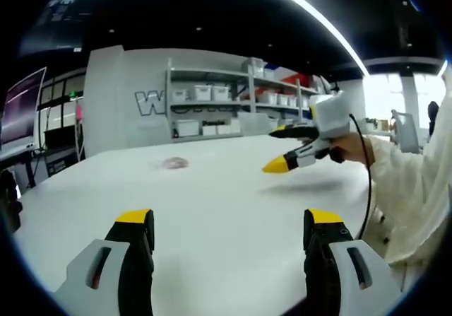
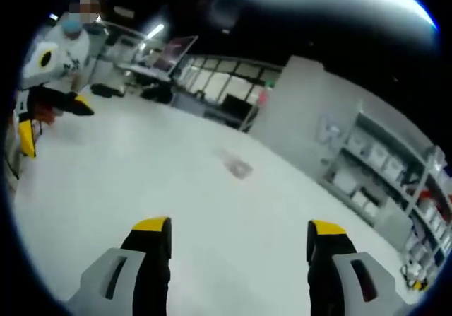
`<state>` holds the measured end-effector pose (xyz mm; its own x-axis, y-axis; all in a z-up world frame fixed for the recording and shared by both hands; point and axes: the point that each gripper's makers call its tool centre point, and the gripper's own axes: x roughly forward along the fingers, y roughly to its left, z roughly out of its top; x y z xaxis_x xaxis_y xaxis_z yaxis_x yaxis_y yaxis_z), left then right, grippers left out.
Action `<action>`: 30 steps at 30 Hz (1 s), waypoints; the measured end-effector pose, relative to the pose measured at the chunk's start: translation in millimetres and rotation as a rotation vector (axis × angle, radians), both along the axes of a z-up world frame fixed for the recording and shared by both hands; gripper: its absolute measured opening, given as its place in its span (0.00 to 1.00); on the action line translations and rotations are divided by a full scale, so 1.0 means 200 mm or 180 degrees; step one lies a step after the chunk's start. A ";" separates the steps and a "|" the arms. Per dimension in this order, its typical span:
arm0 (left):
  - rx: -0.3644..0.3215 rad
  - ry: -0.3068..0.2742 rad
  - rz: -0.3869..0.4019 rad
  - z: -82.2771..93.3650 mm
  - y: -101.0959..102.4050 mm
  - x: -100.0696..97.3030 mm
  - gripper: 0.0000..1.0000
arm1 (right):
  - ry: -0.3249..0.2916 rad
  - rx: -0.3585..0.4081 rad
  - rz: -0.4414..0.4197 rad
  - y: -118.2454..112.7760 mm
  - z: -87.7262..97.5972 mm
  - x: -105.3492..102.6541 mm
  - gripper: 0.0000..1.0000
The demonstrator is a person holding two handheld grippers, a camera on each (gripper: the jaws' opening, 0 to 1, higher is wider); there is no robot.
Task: Open the resealable bag by pulling the two sides of the seal apart until the entire bag opening is separated and visibly accessible.
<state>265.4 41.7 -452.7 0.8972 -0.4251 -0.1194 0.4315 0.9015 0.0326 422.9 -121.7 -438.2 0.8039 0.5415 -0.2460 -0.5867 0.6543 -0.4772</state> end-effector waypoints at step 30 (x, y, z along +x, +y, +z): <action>-0.0032 -0.0044 0.0022 0.02 0.03 -0.01 0.86 | 0.0140 0.0124 0.0068 0.24 -0.01 0.18 0.77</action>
